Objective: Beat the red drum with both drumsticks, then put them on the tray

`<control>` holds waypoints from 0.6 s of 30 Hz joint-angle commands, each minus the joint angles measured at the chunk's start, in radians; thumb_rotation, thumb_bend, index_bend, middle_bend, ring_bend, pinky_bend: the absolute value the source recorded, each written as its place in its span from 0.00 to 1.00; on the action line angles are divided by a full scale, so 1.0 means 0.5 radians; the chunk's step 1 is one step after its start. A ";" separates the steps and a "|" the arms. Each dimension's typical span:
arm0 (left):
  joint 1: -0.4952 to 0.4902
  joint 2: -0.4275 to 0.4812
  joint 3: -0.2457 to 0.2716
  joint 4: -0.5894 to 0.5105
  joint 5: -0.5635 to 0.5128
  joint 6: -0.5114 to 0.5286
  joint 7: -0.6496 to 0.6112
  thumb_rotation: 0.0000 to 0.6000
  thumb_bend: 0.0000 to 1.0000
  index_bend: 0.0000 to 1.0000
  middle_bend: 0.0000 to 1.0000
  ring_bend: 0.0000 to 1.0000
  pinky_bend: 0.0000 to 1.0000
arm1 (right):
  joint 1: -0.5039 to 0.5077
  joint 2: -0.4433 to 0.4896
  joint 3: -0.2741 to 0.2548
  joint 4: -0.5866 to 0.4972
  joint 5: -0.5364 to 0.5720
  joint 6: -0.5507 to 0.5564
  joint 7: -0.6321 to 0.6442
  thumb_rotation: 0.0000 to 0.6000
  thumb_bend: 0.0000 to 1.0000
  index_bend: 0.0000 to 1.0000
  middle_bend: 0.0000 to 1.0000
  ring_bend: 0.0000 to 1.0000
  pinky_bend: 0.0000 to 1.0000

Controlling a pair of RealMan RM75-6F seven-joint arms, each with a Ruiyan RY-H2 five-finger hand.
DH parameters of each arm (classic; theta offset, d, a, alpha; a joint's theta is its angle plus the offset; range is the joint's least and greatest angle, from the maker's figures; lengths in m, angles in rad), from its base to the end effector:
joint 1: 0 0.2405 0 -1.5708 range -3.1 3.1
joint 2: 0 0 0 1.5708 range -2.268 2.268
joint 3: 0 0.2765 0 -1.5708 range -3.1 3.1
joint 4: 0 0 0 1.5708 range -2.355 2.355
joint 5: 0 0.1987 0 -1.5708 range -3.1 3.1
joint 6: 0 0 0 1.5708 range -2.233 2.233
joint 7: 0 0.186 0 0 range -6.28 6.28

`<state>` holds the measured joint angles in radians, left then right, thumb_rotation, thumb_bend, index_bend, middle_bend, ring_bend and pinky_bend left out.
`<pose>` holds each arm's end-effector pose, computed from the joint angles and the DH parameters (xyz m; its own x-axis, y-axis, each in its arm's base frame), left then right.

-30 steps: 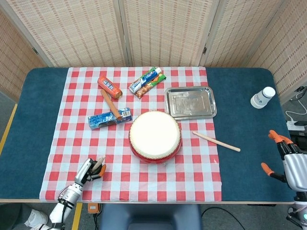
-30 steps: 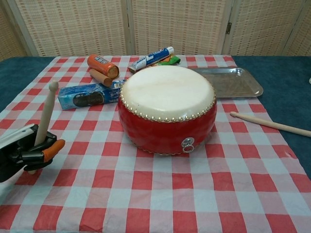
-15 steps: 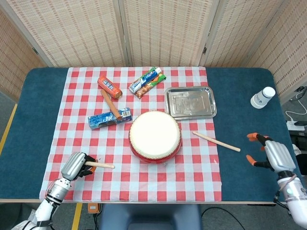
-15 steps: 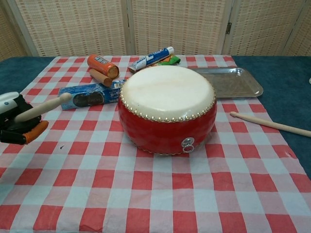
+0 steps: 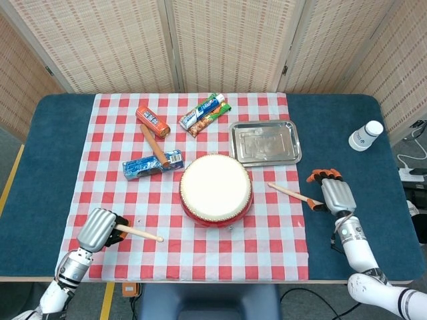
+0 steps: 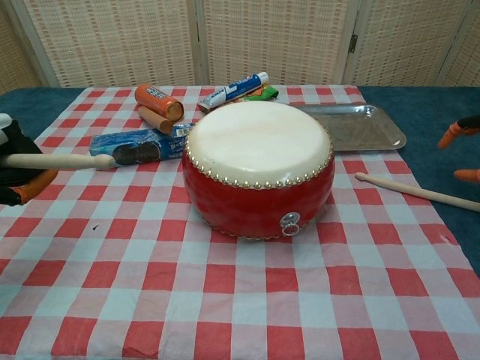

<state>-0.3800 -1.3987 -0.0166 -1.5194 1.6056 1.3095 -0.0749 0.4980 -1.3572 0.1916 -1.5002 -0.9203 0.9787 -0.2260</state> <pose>-0.2295 0.2894 0.0488 0.2298 0.1709 0.9581 0.9121 -0.3812 -0.1508 -0.3009 -0.3648 0.0631 0.2814 -0.3051 0.9098 -0.9427 0.0889 0.3215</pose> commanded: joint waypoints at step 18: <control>-0.002 0.003 0.037 0.050 -0.030 -0.054 -0.108 1.00 0.65 1.00 1.00 1.00 1.00 | 0.218 -0.630 -0.004 0.635 0.011 0.043 -0.304 1.00 0.29 0.44 0.14 0.00 0.04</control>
<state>-0.3814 -1.3972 0.0015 -1.4956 1.5910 1.2829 -0.1274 0.6041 -1.6623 0.1909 -1.1929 -0.9077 0.9983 -0.3751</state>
